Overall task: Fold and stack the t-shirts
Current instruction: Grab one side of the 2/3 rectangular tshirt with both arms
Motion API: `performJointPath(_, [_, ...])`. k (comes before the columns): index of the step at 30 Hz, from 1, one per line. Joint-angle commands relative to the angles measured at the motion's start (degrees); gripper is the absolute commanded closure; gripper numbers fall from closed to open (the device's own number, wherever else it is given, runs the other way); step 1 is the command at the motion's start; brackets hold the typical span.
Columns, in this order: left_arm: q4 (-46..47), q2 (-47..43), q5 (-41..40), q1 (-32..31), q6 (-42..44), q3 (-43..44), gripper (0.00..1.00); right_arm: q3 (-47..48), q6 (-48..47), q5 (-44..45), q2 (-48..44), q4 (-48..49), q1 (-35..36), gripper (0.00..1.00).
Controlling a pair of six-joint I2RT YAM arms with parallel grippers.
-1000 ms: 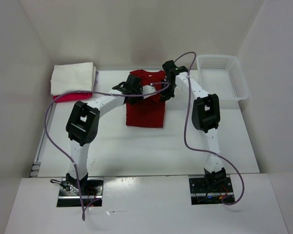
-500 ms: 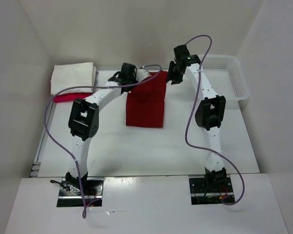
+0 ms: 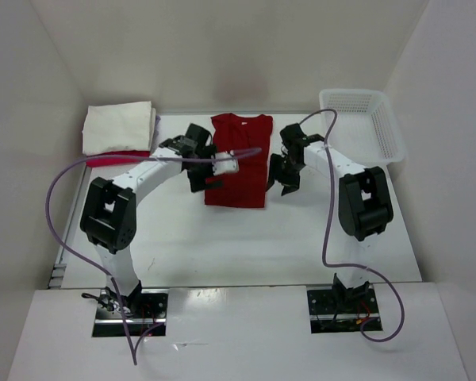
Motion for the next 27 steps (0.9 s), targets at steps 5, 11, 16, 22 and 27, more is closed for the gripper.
performJointPath(5, [0.7,-2.8,3.4,-8.1,3.4,-10.6,0.00,-13.0,8.0,-10.8,-5.5,14.7,1.4,0.36])
performJointPath(11, [10.0,-2.3,-1.1,-9.5,1.5,-17.1,0.00,-15.2,10.0,-11.3,-4.3,17.1,3.2,0.36])
performJointPath(16, [14.0,-1.8,-4.1,-9.5,0.4,-19.2,0.00,-15.9,12.2,-11.3,-2.3,19.4,3.2,0.36])
performJointPath(22, [16.6,-1.8,-5.2,-9.5,0.4,-20.9,0.18,-17.1,13.3,-12.5,-0.1,20.0,3.2,0.36])
performJointPath(27, [16.6,-1.2,-4.7,-10.0,-0.1,-20.9,0.34,-17.1,13.8,-13.1,1.1,20.5,3.2,0.56])
